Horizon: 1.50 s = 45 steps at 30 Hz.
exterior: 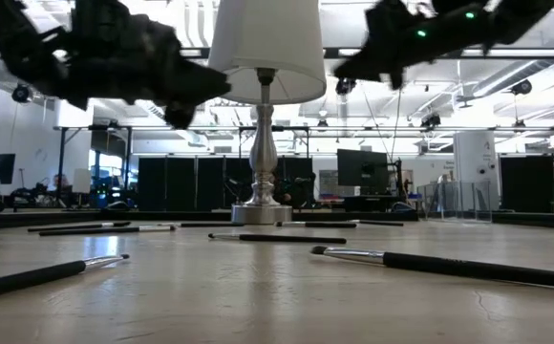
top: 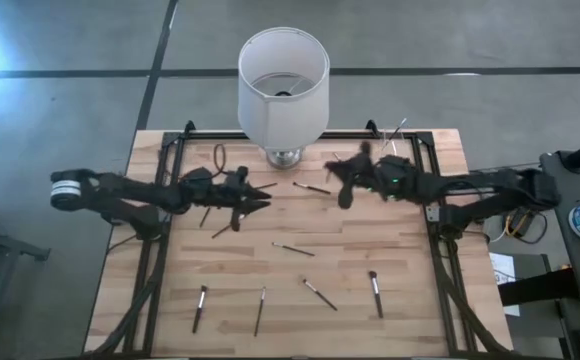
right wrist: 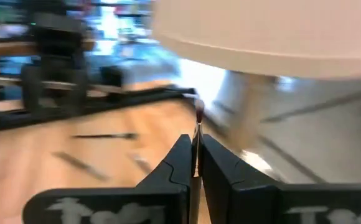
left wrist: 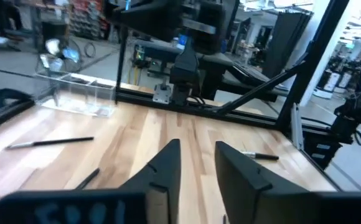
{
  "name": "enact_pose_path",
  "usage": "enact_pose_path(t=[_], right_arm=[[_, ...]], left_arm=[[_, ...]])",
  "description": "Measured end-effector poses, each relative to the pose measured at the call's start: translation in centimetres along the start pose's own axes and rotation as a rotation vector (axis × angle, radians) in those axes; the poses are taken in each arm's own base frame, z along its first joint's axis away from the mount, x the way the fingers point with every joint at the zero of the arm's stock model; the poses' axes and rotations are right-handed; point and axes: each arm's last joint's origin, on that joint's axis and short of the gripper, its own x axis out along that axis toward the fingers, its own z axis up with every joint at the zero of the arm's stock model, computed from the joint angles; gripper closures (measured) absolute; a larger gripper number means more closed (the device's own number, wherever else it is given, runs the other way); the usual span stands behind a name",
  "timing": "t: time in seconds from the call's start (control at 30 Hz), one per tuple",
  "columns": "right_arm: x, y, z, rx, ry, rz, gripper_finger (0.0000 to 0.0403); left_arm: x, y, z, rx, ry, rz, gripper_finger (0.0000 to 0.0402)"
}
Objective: Put items in baskets/containers
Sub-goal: Put the eyeshadow brush into the transparent organizer
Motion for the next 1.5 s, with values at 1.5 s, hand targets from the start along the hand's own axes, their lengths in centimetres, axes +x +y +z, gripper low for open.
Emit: enact_pose_path(t=[1.5], right_arm=[[-2.6, -18.5, -3.1, 0.354, 0.12, -1.014, 0.039]], left_arm=[[-3.2, 0.2, -2.9, 0.008, -0.012, 0.096, 0.0401]])
